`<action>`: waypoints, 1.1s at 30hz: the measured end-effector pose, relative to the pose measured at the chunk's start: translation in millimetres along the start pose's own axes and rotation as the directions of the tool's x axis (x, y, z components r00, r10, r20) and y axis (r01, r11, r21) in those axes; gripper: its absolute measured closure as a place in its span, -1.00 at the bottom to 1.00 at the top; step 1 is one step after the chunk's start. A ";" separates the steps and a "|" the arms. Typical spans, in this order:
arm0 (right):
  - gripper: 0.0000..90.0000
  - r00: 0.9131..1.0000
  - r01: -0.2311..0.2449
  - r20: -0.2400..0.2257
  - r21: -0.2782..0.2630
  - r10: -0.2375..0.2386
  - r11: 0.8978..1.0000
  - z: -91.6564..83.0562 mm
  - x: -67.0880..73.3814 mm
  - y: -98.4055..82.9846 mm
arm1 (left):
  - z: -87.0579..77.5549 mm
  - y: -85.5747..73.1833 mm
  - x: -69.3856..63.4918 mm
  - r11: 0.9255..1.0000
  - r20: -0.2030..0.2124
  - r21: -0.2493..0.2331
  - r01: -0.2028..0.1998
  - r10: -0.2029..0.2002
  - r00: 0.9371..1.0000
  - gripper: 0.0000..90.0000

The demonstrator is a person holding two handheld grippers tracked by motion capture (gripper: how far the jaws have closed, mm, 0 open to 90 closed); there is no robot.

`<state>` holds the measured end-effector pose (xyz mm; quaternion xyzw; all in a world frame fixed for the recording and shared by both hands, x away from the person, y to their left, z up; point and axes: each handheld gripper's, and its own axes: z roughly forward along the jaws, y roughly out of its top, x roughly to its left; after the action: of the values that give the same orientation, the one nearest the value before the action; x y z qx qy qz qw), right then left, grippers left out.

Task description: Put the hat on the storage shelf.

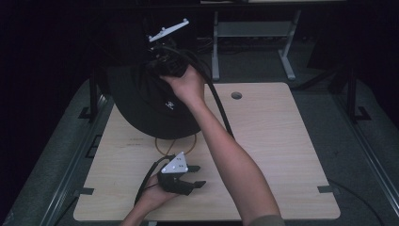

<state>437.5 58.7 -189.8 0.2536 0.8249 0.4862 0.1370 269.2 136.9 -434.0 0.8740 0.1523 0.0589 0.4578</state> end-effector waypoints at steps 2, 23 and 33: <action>0.59 1.000 0.003 -0.001 0.002 -0.003 1.000 9.4 2.9 -0.7 | 1.5 -0.1 -1.8 1.000 0.004 0.001 -0.010 0.010 1.000 -0.02; -0.04 0.999 -0.053 -0.015 -0.022 0.052 0.998 -29.5 -26.9 -40.9 | -0.9 -2.3 -3.5 1.000 0.004 0.008 -0.002 0.002 1.000 -0.05; -0.18 0.993 -0.111 -0.052 -0.050 0.108 0.993 -55.4 -42.9 -63.8 | 0.5 -3.1 -3.3 1.000 0.000 0.011 0.011 -0.011 1.000 -0.13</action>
<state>428.8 -31.0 -219.1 0.2827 0.7998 0.5206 0.0966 265.6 137.1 -436.7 0.8757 0.1573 0.0553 0.4532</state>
